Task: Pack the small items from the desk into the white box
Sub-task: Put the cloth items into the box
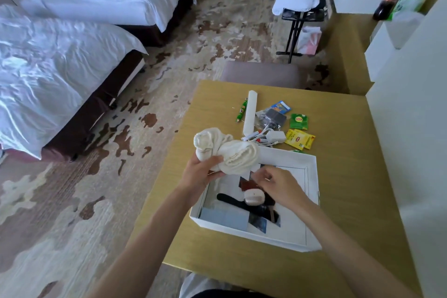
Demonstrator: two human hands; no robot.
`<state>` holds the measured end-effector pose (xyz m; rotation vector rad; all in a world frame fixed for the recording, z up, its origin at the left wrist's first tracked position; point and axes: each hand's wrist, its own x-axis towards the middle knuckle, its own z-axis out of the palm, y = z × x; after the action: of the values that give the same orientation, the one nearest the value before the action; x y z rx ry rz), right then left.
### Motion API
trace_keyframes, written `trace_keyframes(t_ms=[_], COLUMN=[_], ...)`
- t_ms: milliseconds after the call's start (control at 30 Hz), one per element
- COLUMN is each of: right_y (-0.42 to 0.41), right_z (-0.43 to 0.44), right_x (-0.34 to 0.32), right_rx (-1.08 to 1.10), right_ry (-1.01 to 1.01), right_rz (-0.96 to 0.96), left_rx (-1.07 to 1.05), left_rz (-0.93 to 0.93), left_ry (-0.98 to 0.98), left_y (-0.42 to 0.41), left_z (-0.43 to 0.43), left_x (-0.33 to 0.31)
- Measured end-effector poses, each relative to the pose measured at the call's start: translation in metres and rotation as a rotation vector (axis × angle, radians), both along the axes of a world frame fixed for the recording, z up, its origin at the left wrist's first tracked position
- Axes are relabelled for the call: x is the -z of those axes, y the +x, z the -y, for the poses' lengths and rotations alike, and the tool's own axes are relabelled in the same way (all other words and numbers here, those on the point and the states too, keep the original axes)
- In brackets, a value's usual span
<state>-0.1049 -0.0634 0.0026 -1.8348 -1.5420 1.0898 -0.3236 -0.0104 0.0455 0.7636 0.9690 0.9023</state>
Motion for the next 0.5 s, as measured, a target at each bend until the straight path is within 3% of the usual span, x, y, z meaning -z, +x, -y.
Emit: trace_keyframes(t_ms=[100,267,500], right_y=[-0.010,-0.037,-0.045], right_z=[-0.003,-0.011,-0.029], right_x=[-0.031,-0.043,-0.041], right_rx=[0.201,0.263,0.549], right_ry=[-0.011,-0.027,0.076], right_rz=[-0.428,-0.550,-0.696], left_rx=[0.008,0.159,0.245], left_rz=[0.064,0.059,-0.058], left_ry=[-0.057,-0.041,0.036], left_y=[0.004,0.001,-0.013], left_z=[-0.001,-0.007,-0.023], left_x=[0.002,0.001,-0.001])
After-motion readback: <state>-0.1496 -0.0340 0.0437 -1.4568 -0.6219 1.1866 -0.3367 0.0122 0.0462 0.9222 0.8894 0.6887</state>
